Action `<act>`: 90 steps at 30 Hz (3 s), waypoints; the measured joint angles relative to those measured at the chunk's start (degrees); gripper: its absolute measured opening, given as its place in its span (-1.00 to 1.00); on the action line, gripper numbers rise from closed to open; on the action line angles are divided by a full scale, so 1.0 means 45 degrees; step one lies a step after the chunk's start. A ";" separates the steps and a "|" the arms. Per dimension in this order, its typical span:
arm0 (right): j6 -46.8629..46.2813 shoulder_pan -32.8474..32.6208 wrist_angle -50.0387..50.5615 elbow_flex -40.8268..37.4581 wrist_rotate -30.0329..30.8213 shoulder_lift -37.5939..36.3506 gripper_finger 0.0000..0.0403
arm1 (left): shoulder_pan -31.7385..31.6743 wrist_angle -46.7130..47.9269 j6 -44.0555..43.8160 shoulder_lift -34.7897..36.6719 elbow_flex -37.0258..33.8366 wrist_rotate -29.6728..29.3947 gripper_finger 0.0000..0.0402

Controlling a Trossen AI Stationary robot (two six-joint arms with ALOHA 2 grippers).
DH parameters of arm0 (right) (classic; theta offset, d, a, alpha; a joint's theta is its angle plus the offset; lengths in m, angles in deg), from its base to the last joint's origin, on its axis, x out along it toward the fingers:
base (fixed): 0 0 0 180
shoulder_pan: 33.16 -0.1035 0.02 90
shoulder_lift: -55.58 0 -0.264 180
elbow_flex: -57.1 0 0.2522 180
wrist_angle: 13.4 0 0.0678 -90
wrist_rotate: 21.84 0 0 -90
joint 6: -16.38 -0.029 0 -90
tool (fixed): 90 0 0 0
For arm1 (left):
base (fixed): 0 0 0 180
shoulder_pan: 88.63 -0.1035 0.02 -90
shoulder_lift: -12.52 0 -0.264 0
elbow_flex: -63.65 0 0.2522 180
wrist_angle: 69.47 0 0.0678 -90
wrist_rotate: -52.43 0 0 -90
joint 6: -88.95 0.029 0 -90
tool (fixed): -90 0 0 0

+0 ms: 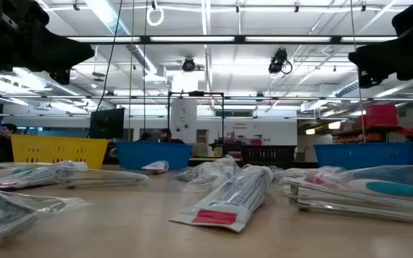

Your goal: Pick & Place Travel size toiletries

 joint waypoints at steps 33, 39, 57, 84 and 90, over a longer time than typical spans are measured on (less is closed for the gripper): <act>-0.0001 -0.0001 0.0004 0.0000 0.0000 0.0000 -0.58 | 0.0000 0.0003 0.0437 0.0000 0.0000 0.0000 -0.68; 0.0000 0.0000 0.0000 -0.0004 0.0000 0.0000 -0.58 | 0.0005 -0.0002 0.0198 0.0001 0.0000 0.0001 -0.68; -0.0395 0.0019 -0.3590 -0.0003 0.0369 0.0000 -0.58 | -0.0005 -0.5106 -0.0454 0.0000 0.0000 0.1305 -0.71; -0.0806 0.1404 -0.7131 0.4032 0.0046 1.1191 -0.57 | -0.0393 0.4469 -0.3794 -0.8969 0.8048 0.0394 -0.50; -0.0767 0.1404 -0.6866 0.5446 0.0324 1.4921 -0.56 | -0.0271 0.4712 -0.4267 -1.1507 0.8529 0.1413 -0.46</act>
